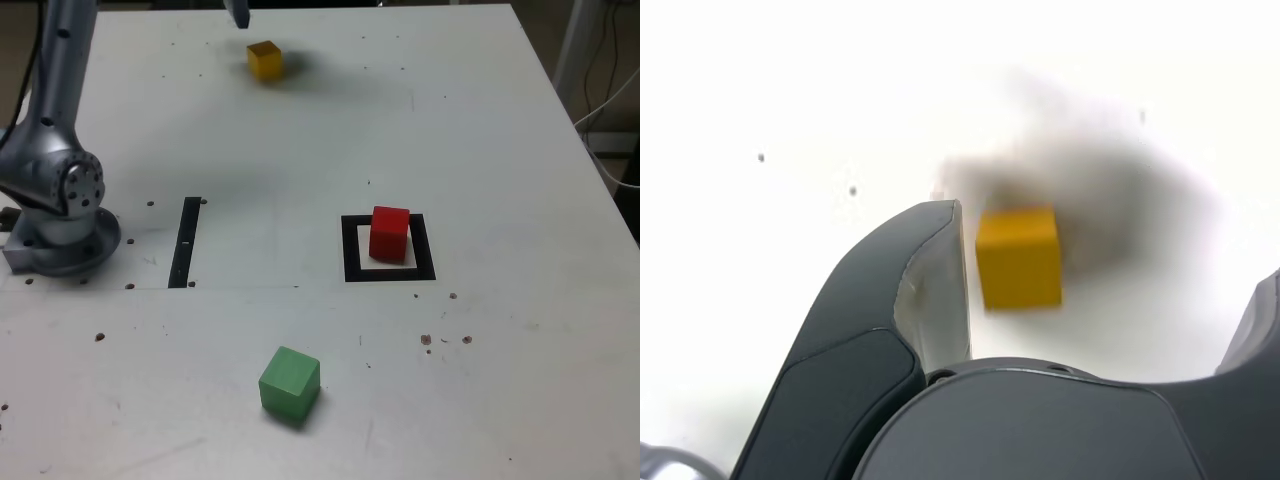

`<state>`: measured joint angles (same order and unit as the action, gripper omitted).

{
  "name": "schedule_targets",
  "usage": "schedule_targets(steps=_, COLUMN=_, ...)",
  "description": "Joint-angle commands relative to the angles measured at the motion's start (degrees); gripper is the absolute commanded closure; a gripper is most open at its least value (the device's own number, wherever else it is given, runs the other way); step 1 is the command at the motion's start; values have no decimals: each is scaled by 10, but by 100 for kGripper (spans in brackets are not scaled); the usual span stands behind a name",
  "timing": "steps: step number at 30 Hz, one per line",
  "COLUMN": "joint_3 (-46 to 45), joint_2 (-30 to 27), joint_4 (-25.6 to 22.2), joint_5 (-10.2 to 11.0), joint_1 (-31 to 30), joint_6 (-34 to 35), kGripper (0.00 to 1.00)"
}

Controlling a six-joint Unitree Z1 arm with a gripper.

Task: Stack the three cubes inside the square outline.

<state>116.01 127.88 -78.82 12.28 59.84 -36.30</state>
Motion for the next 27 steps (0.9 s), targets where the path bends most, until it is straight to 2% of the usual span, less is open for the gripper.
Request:
schedule_targets(steps=1, joint_3=7, joint_2=13, joint_4=-6, joint_5=1, joint_1=4, joint_6=1, kGripper=1)
schedule_targets(steps=13, joint_3=-18, joint_2=33, joint_4=-4, joint_5=3, joint_1=0, joint_6=9, kGripper=8)
schedule_targets(steps=27, joint_3=-66, joint_2=38, joint_4=28, joint_5=-22, joint_1=-4, joint_6=10, kGripper=18)
